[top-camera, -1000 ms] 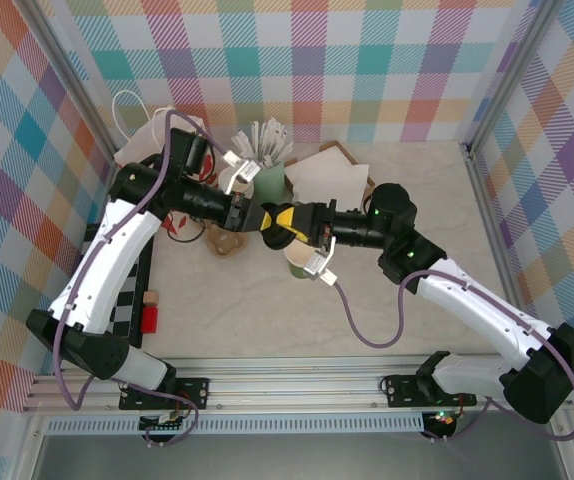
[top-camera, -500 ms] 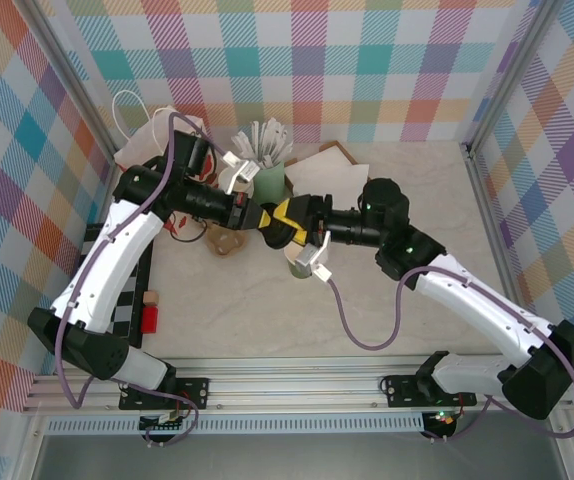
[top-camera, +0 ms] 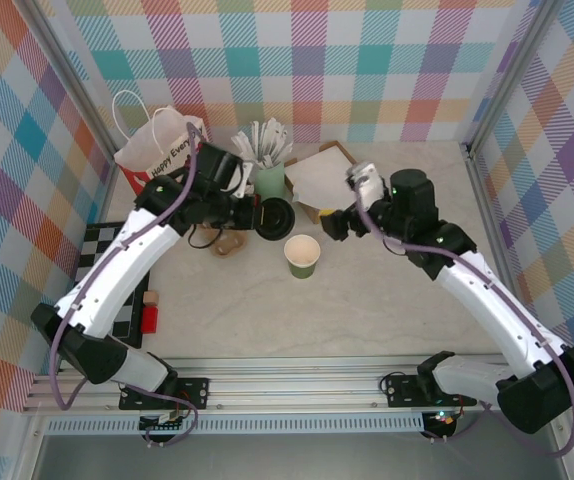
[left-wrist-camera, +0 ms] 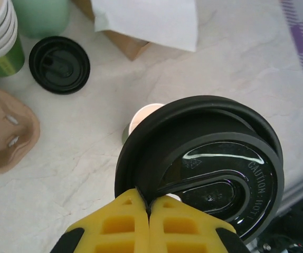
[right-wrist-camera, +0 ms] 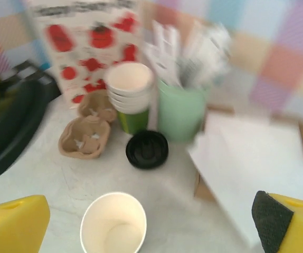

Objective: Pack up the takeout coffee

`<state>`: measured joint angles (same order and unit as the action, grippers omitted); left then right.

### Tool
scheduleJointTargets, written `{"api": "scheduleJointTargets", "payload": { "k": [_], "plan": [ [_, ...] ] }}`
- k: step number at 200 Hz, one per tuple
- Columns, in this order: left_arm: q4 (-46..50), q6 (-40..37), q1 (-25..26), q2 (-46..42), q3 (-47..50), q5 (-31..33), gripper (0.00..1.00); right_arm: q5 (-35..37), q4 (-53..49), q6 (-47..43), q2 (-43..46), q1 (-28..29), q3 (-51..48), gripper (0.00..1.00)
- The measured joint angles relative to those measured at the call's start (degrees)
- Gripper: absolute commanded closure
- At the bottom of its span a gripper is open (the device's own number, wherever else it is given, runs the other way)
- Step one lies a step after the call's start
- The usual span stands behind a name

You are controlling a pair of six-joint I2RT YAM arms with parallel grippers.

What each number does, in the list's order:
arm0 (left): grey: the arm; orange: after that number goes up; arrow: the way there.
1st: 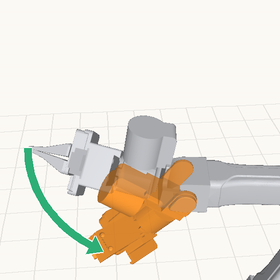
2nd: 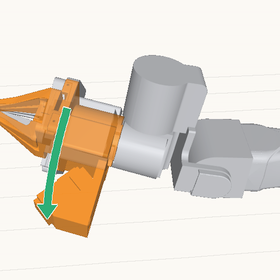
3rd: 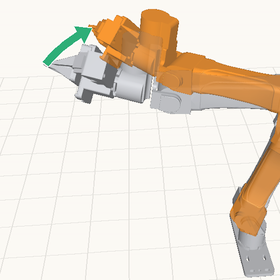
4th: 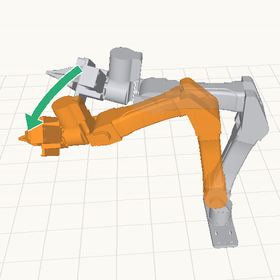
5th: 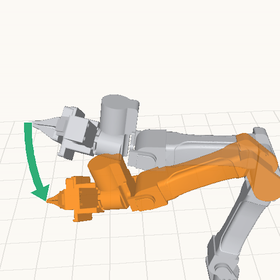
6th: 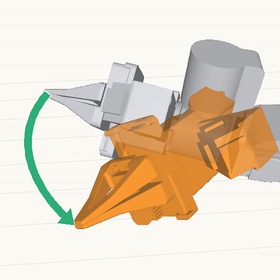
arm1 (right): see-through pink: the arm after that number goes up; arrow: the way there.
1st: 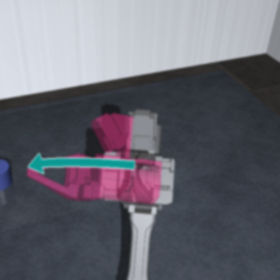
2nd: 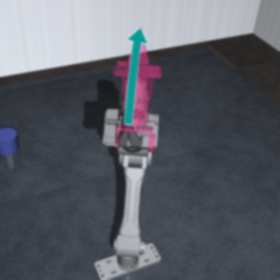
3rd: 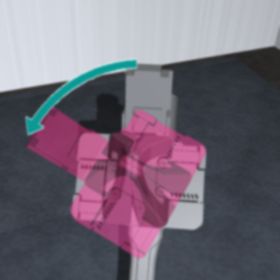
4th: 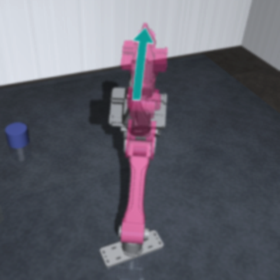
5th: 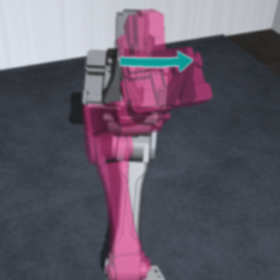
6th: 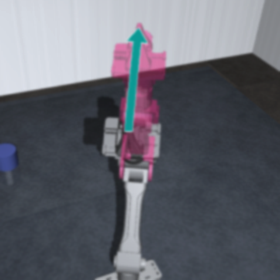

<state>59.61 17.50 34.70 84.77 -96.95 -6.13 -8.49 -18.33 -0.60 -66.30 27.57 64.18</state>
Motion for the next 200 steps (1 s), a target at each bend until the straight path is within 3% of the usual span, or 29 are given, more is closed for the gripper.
{"api": "scheduleJointTargets", "payload": {
  "k": [25,60,138,200],
  "plan": [
    [0.3,5.8,2.5,5.2,0.2,3.3,1.00,-3.6,-2.1,22.0,-3.6,-1.7,-3.7,0.00],
    [-0.2,10.4,4.5,11.4,1.6,4.8,1.00,-9.7,-4.5,36.6,-11.0,-1.7,-4.4,0.10],
    [-3.3,12.7,5.7,18.5,2.1,3.2,1.00,-17.9,-2.6,42.1,-14.8,-3.2,-9.4,0.31],
    [-4.8,12.5,5.7,20.5,2.1,2.2,1.00,-21.1,0.8,42.0,-17.8,-3.5,-10.2,0.36]
  ]
}}
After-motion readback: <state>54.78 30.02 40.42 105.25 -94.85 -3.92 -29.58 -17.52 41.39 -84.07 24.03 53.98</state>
